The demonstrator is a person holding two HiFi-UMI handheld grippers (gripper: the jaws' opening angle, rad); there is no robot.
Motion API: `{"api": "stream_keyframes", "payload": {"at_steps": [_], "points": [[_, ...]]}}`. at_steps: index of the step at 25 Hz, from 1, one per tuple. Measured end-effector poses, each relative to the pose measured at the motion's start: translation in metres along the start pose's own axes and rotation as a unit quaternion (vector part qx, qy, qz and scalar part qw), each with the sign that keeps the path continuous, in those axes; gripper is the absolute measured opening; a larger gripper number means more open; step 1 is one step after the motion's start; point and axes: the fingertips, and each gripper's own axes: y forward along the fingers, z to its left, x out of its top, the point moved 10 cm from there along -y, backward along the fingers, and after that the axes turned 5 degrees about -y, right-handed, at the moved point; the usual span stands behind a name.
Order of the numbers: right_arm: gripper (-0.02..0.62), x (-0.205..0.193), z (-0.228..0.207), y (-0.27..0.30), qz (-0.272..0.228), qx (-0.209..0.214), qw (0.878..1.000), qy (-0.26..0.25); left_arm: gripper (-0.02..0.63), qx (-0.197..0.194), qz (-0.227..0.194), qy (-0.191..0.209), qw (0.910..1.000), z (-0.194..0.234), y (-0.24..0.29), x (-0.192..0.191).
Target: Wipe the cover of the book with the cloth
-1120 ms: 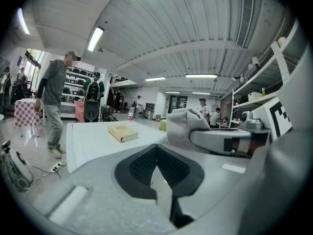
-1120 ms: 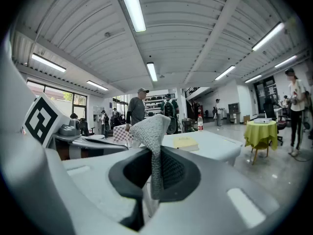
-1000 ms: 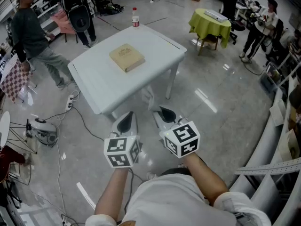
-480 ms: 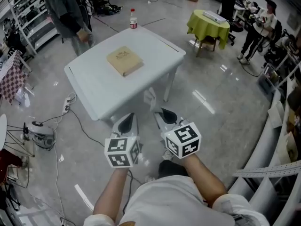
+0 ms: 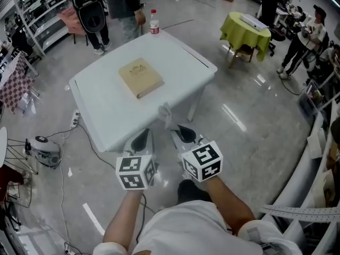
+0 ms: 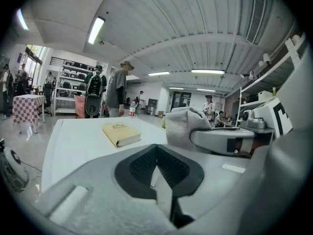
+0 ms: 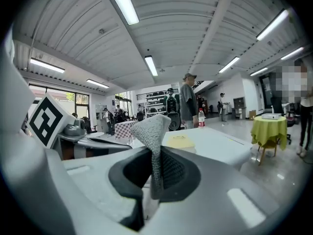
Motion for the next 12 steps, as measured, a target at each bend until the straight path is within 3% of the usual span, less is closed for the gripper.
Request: {"api": "stream_keyframes", "payload": {"at_steps": [12], "points": [[0.017, 0.021, -0.139, 0.078, 0.014, 0.052, 0.999, 0.003, 0.006, 0.041, 0.014, -0.014, 0.999, -0.009, 0.137, 0.044]]}}
